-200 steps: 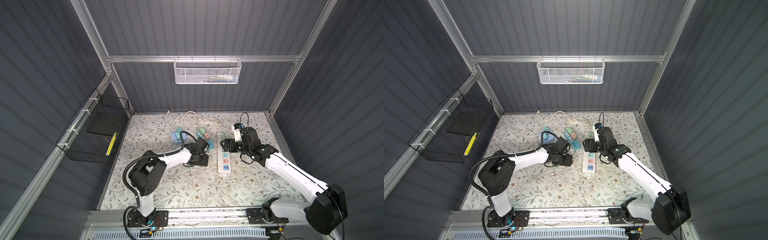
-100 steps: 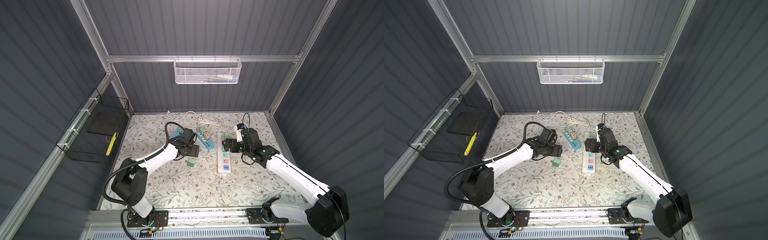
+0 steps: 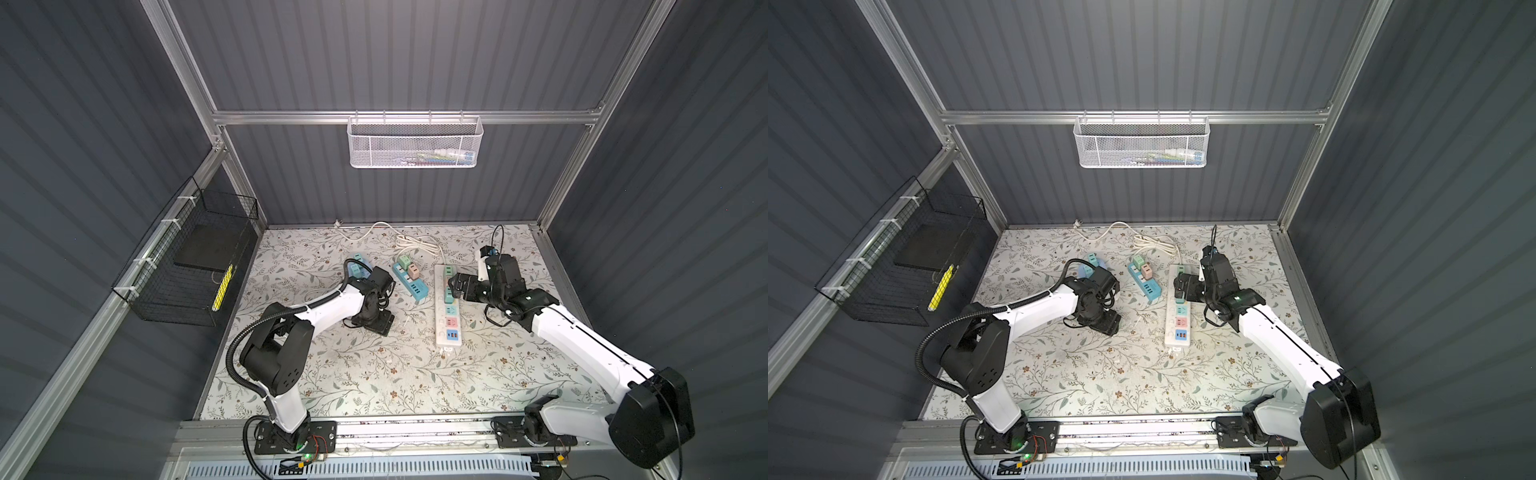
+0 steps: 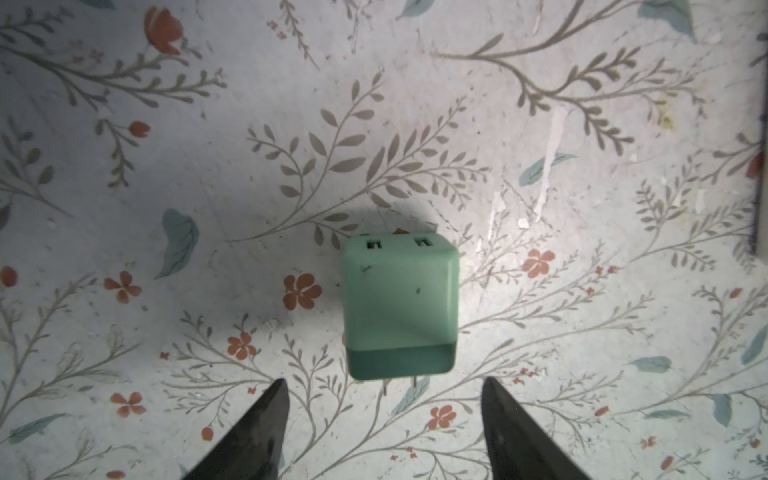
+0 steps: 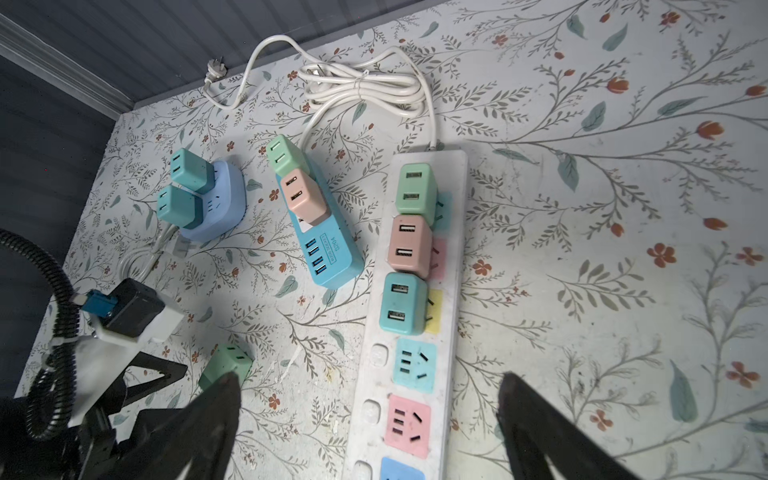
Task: Insert the plug
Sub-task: 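Lift the green adapter toward the right gripper while the right gripper grasps it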
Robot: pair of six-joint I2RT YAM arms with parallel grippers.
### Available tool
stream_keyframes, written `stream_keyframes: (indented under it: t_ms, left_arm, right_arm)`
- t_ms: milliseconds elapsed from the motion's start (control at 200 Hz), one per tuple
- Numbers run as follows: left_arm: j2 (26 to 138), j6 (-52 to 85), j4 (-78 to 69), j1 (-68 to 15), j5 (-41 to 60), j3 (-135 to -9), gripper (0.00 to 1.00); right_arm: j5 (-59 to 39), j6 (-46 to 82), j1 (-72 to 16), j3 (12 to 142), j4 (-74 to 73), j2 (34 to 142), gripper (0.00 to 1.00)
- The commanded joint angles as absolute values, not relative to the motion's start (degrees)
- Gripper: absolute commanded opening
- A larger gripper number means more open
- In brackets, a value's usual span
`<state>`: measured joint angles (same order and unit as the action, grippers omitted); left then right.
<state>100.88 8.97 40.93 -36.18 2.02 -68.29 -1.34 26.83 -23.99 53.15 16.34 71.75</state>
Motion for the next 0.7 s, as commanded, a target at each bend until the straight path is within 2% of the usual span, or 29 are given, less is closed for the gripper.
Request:
stream_keyframes:
  t_ms: [0, 185, 695]
  left_arm:
    - [103.2, 7.3, 42.1, -36.4, 4.0, -70.5, 0.72]
    - [106.2, 8.1, 41.5, -36.7, 1.4, -72.0, 0.67]
    - [106.8, 8.2, 39.4, -40.5, -3.4, -71.4, 0.38]
  right_arm:
    - [-1.9, 26.6, -23.9, 53.7, 16.5, 71.8, 0.95]
    - [-2.0, 26.6, -23.9, 53.5, 17.0, 71.8, 0.93]
    - [-2.8, 26.4, -23.8, 53.1, 17.0, 72.1, 0.88]
